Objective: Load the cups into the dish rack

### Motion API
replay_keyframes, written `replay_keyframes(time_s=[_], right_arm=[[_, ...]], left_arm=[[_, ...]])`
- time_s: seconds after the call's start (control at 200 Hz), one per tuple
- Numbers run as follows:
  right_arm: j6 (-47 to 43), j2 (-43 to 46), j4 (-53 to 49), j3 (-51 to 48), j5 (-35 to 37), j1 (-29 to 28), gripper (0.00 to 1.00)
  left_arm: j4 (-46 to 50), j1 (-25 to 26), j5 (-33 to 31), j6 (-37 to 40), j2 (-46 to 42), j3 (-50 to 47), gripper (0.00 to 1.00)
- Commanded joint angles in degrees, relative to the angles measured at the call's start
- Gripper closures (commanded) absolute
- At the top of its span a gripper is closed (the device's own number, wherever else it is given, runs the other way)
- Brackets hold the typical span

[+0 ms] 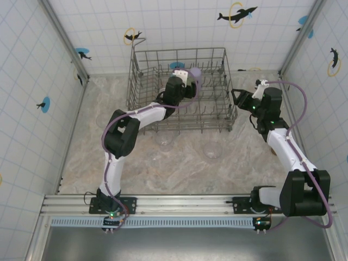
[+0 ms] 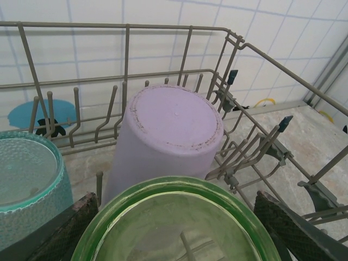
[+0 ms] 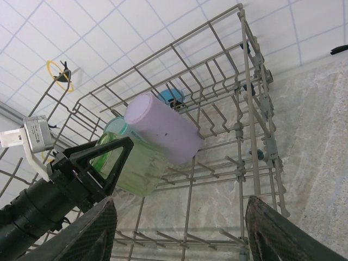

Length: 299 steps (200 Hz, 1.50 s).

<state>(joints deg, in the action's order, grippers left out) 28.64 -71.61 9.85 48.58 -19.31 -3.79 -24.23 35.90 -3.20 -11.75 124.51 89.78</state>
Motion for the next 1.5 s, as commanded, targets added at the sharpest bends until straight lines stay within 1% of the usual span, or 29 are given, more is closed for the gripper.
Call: replay_keyframes(time_s=[0.0, 0.1, 0.245, 0.475, 0.666, 0.761, 1.086, 1.416, 1.436, 1.491], right_arm=[[-0.9, 1.5, -0.9, 0.5, 0.7, -0.4, 0.35], [-0.9, 1.9, -1.1, 0.4, 0.9, -0.3, 0.35], [-1.0, 2.3, -1.2, 0.4, 1.0, -0.3, 0.35], [-1.0, 2.3, -1.2, 0.4, 0.8, -0.3, 0.35], [-0.9, 2.2, -1.1, 0.4, 0.6, -0.1, 0.35], [-0.6, 1.9, -0.8, 0.3, 0.5, -0.2, 0.35], [-0.3, 0.4, -1.3, 0.9, 0.2, -0.3, 0.35], [-2.0, -4.8, -5.0, 3.5, -0.2, -1.6, 0.37], [-2.2, -5.1, -6.8, 3.7, 0.0, -1.9, 0.37], [-2.9, -6.1, -7.8, 4.2, 0.7, -2.4, 0.38]], left_arm=[[-1.1, 0.6, -0.4, 1.9, 2.4, 1.6, 0.58], [-0.6, 1.0, -1.3, 3.1, 2.7, 1.9, 0.46], [-0.3, 1.6, -3.0, 5.2, 3.0, 1.9, 0.34], [0.5, 1.8, -6.3, 6.1, 3.7, 1.9, 0.23], [1.0, 2.0, -7.6, 6.6, 3.7, 1.8, 0.08], [1.2, 2.2, -7.7, 6.7, 3.4, 1.5, 0.03], [2.0, 2.3, -6.2, 3.0, -1.3, 0.7, 0.03], [1.5, 2.4, -4.8, -1.4, -11.6, -5.0, 0.03], [1.5, 2.4, -4.7, -1.5, -12.3, -5.2, 0.02], [1.4, 2.4, -4.3, -1.8, -14.1, -6.4, 0.02]])
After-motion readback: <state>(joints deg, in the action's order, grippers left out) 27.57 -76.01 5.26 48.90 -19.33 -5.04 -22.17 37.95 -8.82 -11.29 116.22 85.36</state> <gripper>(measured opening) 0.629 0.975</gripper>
